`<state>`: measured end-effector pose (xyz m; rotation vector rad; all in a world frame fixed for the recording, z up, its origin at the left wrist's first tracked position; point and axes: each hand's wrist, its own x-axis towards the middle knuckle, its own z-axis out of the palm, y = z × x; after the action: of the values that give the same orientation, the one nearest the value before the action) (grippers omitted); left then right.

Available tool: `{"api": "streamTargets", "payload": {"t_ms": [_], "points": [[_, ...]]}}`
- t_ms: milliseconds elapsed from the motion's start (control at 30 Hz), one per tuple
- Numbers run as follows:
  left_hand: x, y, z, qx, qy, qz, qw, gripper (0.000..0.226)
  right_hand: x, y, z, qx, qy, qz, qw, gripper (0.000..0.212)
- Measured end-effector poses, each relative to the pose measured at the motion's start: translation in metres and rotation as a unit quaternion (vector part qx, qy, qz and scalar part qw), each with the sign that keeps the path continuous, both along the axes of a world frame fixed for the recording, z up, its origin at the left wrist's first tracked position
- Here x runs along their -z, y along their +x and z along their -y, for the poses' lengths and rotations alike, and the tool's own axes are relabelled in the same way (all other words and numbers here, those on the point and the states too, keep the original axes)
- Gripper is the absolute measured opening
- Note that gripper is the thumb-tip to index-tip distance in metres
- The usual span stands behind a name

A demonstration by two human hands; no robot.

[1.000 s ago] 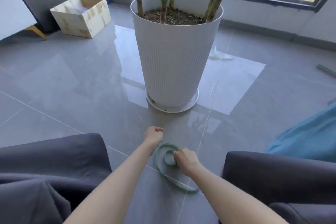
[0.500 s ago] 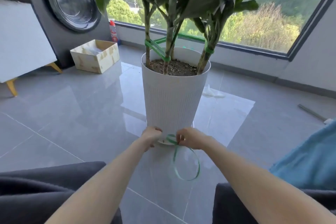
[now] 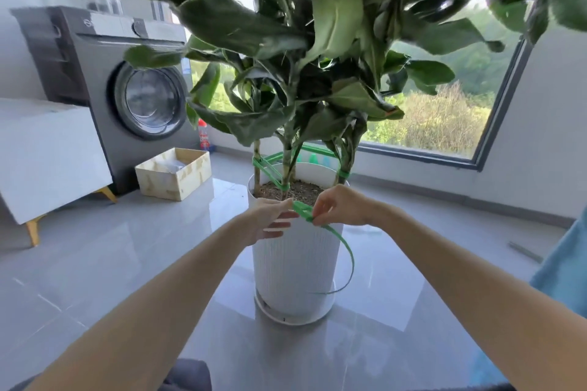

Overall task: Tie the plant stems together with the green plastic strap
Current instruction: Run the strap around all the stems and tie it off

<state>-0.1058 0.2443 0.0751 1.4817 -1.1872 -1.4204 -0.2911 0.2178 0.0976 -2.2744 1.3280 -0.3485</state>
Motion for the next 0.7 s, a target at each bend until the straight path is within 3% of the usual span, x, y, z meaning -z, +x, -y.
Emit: {"api": "streamTargets", "payload": {"t_ms": [200, 367, 500, 700], "points": [[-0.010, 0.011, 0.004, -0.006, -0.013, -0.081, 0.997, 0.027, 0.007, 0.001, 0.004, -0.001, 0.008, 0.012, 1.000, 0.014], [-0.015, 0.013, 0.016, -0.031, -0.019, -0.063, 0.997, 0.026, 0.016, 0.001, 0.012, 0.026, 0.006, 0.018, 0.999, 0.027], [-0.009, 0.011, 0.026, -0.096, -0.030, -0.058, 0.993, 0.018, 0.021, 0.002, 0.018, 0.026, 0.008, 0.021, 0.999, 0.016], [-0.003, 0.012, 0.039, -0.178, -0.072, -0.057, 0.980, 0.021, 0.022, 0.003, 0.024, 0.065, -0.020, -0.014, 0.998, 0.020]]}}
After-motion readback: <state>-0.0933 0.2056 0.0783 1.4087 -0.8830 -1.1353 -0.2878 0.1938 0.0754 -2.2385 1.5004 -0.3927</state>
